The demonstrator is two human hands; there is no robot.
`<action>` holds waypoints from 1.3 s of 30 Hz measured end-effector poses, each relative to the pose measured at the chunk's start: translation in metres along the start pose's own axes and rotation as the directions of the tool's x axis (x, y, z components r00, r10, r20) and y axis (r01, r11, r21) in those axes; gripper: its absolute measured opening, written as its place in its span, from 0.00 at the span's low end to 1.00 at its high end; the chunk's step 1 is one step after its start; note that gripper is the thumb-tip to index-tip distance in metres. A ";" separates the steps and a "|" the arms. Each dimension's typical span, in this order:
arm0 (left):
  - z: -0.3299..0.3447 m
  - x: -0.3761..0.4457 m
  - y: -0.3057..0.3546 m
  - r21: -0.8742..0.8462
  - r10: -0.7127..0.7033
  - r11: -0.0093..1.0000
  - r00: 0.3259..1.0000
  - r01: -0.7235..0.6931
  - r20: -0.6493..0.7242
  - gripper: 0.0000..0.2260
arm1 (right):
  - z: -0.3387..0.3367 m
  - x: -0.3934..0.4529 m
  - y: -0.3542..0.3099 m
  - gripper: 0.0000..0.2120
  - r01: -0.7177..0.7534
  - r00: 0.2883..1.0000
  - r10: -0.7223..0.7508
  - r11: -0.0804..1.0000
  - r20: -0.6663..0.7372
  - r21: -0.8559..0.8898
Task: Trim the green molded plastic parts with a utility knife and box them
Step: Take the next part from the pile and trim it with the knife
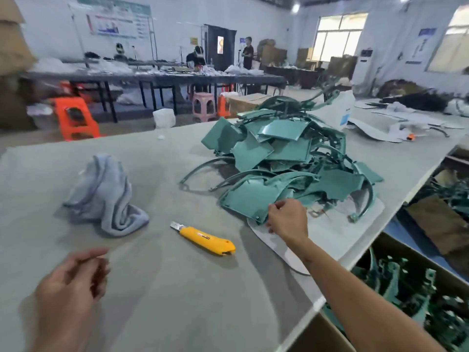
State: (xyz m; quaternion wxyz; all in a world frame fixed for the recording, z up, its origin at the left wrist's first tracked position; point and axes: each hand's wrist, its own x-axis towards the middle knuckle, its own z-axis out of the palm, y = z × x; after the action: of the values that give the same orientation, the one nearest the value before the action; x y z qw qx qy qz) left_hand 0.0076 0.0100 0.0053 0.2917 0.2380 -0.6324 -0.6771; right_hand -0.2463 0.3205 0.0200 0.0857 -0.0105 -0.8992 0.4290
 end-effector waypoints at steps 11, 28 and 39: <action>0.023 0.006 -0.015 0.186 0.234 0.951 0.969 -0.246 0.083 0.11 | 0.009 0.017 -0.059 0.14 -0.127 0.984 0.134 0.990 -0.118 0.061; 0.026 -0.009 0.000 0.061 0.315 0.945 0.944 -0.322 0.099 0.14 | 0.100 -0.187 -0.165 0.13 0.858 0.511 -0.848 0.513 0.139 -0.021; 0.015 0.010 0.012 -0.412 -0.005 0.900 0.942 -0.142 -0.335 0.09 | 0.086 -0.131 -0.083 0.22 0.562 0.827 -0.411 0.635 0.384 -0.531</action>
State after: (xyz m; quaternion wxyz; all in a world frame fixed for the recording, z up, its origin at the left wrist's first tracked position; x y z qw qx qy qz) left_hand -0.0082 0.0135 0.0190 0.4619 0.2544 -0.4178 -0.7398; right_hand -0.1269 0.1898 0.0118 0.0869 0.2551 -0.9608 0.0656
